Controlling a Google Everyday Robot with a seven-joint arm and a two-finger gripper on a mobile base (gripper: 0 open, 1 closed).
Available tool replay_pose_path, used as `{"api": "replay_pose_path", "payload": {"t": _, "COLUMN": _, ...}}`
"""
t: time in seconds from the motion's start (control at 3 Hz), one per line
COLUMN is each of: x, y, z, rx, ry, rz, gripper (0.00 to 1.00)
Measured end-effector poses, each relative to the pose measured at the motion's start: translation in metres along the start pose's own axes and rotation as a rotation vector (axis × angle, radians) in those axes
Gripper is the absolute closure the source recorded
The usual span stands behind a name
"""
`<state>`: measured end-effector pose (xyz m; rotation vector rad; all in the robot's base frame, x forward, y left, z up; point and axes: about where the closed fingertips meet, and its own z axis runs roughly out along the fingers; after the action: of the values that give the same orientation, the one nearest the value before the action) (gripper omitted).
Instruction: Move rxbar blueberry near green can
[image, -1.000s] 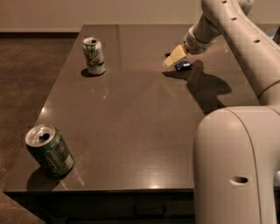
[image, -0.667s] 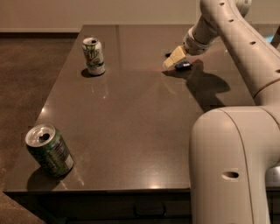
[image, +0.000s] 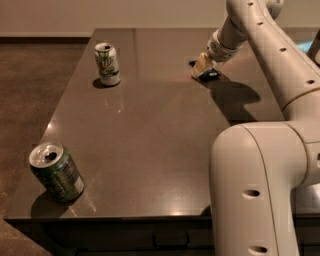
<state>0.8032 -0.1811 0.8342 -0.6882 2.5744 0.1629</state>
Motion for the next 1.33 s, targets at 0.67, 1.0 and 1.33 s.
{"api": "replay_pose_path", "payload": {"t": 0.67, "x": -0.003, "y": 0.001, "z": -0.004, "rx": -0.005, "ry": -0.003, "rz": -0.003, "gripper": 0.87}}
{"api": "replay_pose_path", "payload": {"t": 1.0, "x": -0.002, "y": 0.003, "z": -0.005, "rx": -0.015, "ry": -0.004, "rz": -0.009, "gripper": 1.0}}
{"api": "replay_pose_path", "payload": {"t": 1.33, "x": 0.0, "y": 0.014, "z": -0.016, "rx": -0.053, "ry": -0.017, "rz": -0.049, "gripper": 1.0}}
